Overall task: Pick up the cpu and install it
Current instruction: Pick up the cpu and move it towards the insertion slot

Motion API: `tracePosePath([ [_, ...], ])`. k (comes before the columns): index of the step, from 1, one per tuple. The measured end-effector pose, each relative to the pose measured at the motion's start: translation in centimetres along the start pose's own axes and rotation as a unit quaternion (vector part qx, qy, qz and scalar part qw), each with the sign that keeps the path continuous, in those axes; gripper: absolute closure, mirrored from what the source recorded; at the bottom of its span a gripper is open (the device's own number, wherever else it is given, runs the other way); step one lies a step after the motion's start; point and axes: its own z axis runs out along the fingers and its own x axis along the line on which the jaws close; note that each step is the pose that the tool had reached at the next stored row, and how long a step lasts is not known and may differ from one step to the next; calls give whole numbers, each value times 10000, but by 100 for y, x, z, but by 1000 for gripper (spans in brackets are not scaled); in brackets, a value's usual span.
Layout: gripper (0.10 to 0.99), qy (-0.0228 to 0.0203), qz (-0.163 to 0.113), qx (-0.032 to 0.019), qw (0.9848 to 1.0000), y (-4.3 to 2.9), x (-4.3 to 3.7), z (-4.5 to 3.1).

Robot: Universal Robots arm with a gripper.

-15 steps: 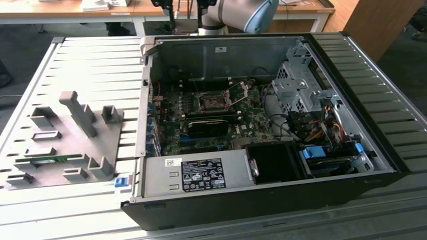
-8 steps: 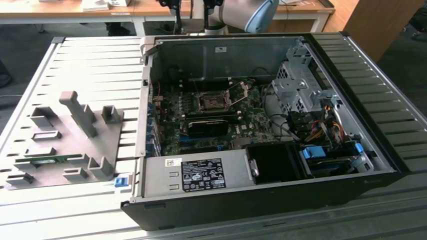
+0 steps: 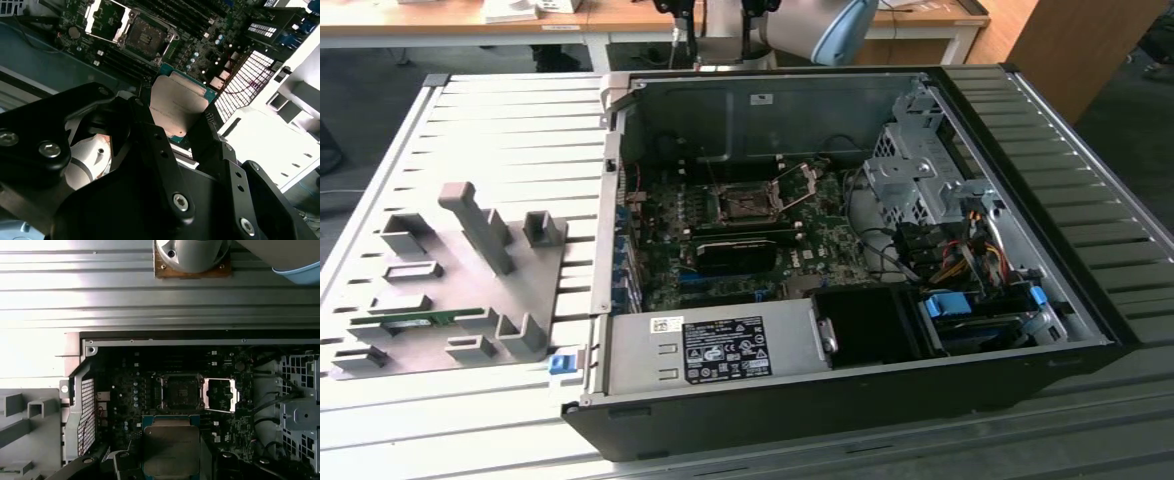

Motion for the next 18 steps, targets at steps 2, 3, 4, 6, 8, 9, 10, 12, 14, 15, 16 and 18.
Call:
tracePosePath([
  [2, 545, 0, 1, 0, 10000, 7, -38, 4],
  [3, 545, 0, 0, 0, 10000, 13, -57, 6],
  [4, 545, 0, 0, 1, 10000, 18, -75, 9],
  [6, 545, 0, 0, 0, 10000, 26, -112, 14],
  [8, 545, 0, 0, -1, 10000, 32, -151, 19],
  [9, 545, 0, 0, -1, 10000, 36, -169, 21],
  [10, 545, 0, 0, -2, 10000, 43, -185, 23],
  [12, 545, 0, 0, -2, 10000, 54, -219, 29],
  [14, 545, 0, 0, -1, 10000, 65, -254, 34],
  [15, 545, 0, 0, -1, 10000, 71, -273, 38],
  [16, 545, 0, 0, -1, 10000, 76, -290, 42],
  [18, 545, 0, 0, -2, 10000, 82, -331, 49],
])
